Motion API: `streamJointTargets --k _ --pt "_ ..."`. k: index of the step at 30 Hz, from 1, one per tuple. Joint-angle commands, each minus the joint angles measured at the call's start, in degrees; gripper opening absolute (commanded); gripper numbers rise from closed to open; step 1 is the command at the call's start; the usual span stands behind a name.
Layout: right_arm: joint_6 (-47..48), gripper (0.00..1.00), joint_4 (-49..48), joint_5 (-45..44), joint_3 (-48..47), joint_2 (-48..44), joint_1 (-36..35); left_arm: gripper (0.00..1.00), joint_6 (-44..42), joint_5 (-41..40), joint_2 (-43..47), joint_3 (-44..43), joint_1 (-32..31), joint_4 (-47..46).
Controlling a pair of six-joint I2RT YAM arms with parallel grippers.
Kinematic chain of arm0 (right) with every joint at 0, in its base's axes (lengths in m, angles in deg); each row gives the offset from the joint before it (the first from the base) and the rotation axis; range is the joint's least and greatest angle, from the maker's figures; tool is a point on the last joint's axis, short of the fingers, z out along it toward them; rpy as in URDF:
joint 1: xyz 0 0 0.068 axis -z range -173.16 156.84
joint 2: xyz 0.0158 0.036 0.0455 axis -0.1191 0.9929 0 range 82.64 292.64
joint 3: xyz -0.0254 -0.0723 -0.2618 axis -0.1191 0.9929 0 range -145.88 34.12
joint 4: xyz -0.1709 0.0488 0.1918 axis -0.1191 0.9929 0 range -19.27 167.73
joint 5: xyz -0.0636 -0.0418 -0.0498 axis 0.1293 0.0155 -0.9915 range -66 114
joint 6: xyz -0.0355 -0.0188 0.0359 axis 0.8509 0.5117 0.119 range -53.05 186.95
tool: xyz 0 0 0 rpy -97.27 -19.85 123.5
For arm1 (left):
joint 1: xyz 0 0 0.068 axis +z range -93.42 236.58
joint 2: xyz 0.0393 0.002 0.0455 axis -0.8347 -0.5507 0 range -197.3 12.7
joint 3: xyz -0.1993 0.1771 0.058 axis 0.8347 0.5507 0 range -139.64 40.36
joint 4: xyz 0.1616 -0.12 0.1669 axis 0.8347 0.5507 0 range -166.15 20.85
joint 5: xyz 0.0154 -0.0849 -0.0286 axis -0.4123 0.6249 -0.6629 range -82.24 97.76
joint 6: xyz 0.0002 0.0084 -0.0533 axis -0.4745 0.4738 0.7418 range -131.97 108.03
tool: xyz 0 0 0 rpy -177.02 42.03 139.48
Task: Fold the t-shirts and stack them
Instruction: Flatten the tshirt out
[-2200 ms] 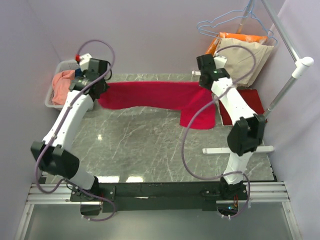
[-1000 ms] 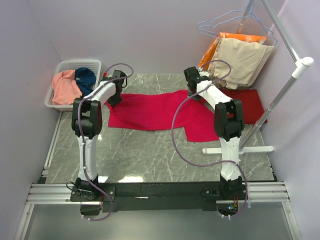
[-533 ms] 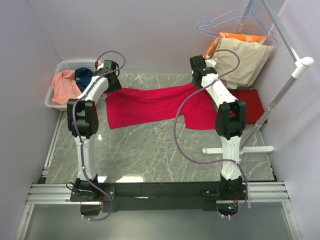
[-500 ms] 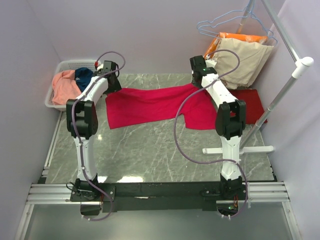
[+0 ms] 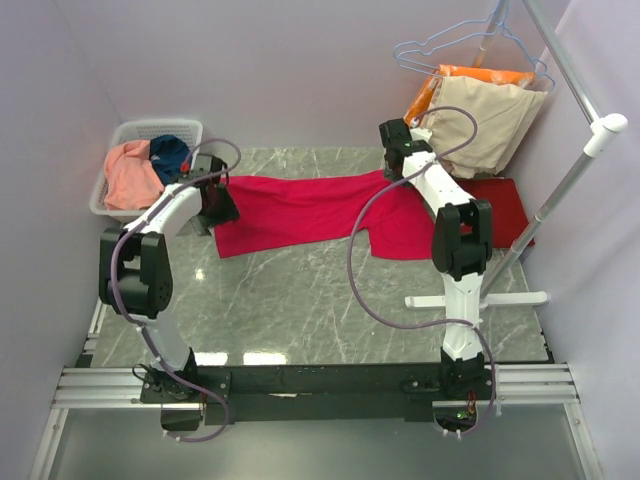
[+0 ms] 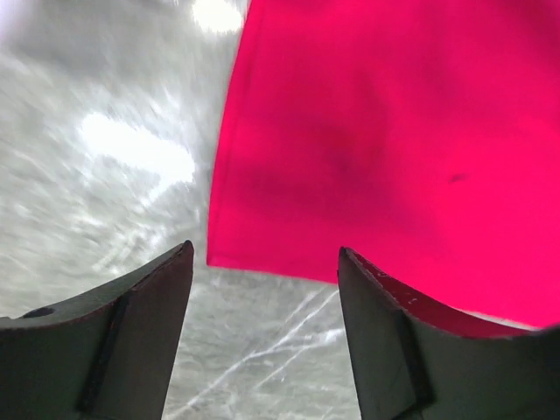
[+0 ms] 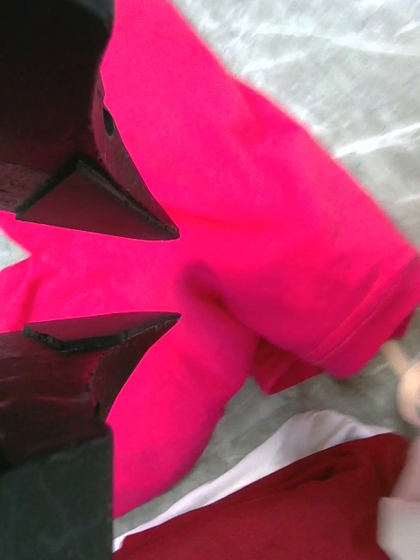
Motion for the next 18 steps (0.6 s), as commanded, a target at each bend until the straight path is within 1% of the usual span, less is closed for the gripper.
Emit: streamJointTargets --k 1,6,10,18 --pt "-0.8 0.45 0.2 -0.2 3.2 -5.1 0.1 0.71 3.4 5.9 0.0 5.9 -0.3 -3.8" --pt "-0.8 0.45 -0.7 0.0 8.4 -7.5 0.2 0.7 5.8 5.1 -0.9 8.8 -0.8 -4.9" --pt "-1.1 0.44 -0.8 0.0 11.0 -8.5 0.1 0.67 7.0 4.3 -1.3 9.8 -0.9 -4.6" --pt "-1.3 0.43 -0.1 0.3 11.4 -8.7 0.1 0.63 8.6 0.6 -3.9 9.6 -1.4 -3.2"
